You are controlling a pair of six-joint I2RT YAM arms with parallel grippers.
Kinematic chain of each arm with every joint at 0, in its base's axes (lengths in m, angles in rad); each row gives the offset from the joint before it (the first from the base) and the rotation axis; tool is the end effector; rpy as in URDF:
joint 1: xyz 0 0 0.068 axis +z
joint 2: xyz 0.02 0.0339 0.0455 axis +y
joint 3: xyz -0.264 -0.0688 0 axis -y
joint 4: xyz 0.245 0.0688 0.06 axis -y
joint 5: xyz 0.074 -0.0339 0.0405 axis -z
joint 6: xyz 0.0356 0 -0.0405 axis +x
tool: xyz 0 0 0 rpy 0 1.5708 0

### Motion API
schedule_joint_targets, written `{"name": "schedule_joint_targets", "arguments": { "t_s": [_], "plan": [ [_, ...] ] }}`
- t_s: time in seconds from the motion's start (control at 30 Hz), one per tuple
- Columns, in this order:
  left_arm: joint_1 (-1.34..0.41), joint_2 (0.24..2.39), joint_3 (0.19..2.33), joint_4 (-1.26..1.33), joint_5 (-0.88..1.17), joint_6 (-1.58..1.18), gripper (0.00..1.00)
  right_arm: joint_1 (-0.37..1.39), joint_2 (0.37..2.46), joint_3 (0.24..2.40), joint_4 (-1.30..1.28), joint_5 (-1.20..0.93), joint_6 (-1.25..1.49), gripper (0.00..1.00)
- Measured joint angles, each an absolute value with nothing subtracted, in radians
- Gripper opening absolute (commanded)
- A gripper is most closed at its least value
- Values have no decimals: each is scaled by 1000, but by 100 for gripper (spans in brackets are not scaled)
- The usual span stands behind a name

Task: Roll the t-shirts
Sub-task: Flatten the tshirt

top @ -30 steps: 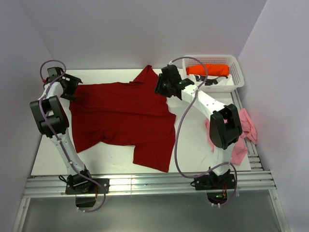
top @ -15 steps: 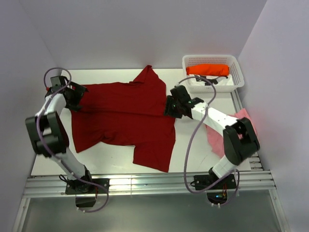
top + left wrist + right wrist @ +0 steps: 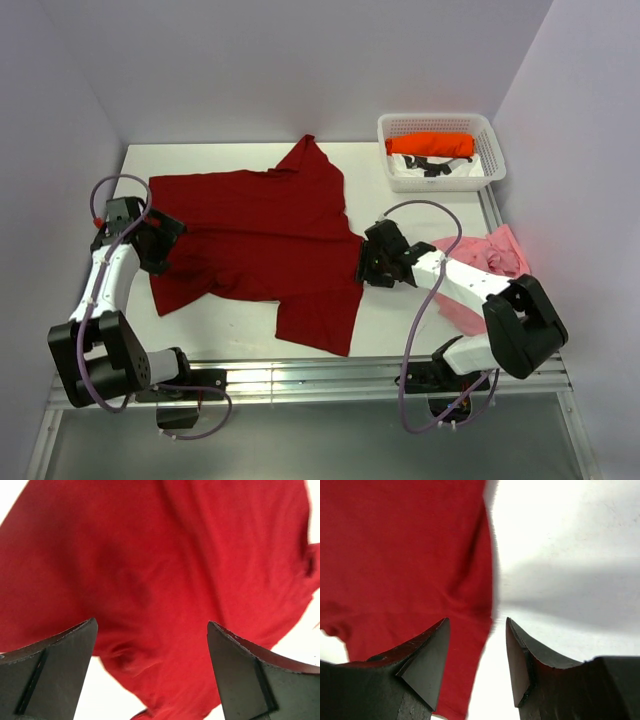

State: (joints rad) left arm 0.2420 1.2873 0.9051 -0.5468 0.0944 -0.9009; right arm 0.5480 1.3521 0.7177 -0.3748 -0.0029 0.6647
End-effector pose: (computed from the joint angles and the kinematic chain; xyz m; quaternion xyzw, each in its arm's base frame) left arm 0.2546 0.0594 0.2436 -0.5002 0.8053 -0.1443 0.2836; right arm 0.2167 0.1324 0.1816 0.0556 0.9592 0.1591 0.2269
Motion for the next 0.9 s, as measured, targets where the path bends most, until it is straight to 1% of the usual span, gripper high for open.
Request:
{"name": "schedule_joint_targets", "arguments": {
  "t_s": [0.13, 0.37, 0.47, 0.5, 0.57, 0.6, 0.7, 0.9],
  "plan": [
    [247, 1223, 843, -574, 80, -901, 96, 548, 1387, 714, -353, 12, 665, 51],
    [270, 1174, 840, -610, 61, -877, 96, 554, 1457, 714, -316, 14, 669, 45],
    [320, 1144, 840, -619, 76, -857, 95, 565, 1475, 713, -288, 14, 676, 33],
    [336, 1137, 840, -620, 81, -853, 96, 567, 1479, 713, -281, 14, 679, 23],
    [367, 1127, 840, -623, 87, -846, 96, 570, 1488, 713, -275, 22, 686, 12],
    [377, 1123, 840, -627, 88, -841, 95, 570, 1489, 714, -275, 30, 689, 0],
    [383, 1121, 840, -640, 96, -827, 96, 543, 1490, 714, -277, 35, 698, 0],
    [383, 1123, 802, -633, 117, -824, 94, 347, 1494, 717, -281, 46, 731, 0]
  ]
}}
